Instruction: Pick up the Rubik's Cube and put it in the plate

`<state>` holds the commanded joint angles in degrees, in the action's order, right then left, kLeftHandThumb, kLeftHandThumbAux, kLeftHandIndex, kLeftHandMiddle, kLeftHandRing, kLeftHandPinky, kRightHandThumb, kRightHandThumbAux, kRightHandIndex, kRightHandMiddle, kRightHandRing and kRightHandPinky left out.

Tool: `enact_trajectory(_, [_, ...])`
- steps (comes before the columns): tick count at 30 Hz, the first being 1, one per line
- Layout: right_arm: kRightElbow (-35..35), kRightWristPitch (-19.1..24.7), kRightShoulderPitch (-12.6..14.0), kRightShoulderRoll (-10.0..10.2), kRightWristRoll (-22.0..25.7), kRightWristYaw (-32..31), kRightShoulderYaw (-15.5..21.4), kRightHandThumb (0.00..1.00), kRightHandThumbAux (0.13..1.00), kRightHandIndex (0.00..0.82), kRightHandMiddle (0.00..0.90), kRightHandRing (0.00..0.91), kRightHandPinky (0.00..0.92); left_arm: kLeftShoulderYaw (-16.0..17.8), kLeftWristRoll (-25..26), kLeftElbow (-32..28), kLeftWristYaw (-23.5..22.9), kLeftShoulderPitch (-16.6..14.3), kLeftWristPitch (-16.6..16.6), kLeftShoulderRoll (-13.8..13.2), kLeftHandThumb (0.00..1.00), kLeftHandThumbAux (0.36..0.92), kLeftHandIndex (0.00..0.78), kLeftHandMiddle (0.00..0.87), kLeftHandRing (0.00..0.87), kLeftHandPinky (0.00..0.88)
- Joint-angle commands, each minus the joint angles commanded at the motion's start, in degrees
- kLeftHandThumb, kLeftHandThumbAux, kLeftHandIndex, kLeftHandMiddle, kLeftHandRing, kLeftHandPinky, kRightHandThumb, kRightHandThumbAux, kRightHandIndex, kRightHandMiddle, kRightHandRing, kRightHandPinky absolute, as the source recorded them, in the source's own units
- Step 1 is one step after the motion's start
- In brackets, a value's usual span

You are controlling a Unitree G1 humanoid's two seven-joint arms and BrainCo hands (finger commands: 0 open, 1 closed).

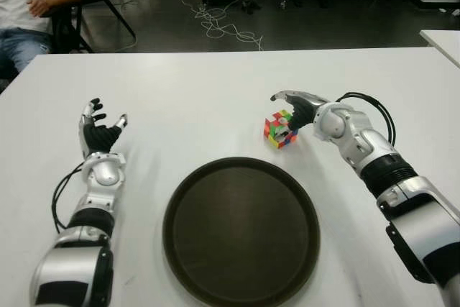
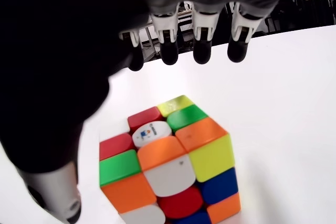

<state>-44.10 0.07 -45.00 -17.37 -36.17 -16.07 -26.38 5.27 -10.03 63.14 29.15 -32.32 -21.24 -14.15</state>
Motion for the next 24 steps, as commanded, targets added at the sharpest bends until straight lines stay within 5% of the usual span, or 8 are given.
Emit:
enact_trajectory(13, [-0.4, -2.9, 1.2, -0.1, 0.9, 1.6, 0.1, 0.0, 0.721, 0.017, 0.05, 0.034, 0.0, 0.2, 0.4, -0.1, -0.6, 0.1, -0.4, 0.1, 0.113, 0.766, 0.153, 0.218, 0.248, 0.297])
enact_trajectory(24, [-0.7, -1.1, 1.1, 0.3, 0.0, 1.0, -0.7, 0.0, 0.733, 0.005, 0.048, 0.025, 0.0, 0.1, 0.2, 0.1, -0.3, -0.1, 0.1, 0.0, 0.098, 0.75, 0.151, 0.202, 0.21, 0.235])
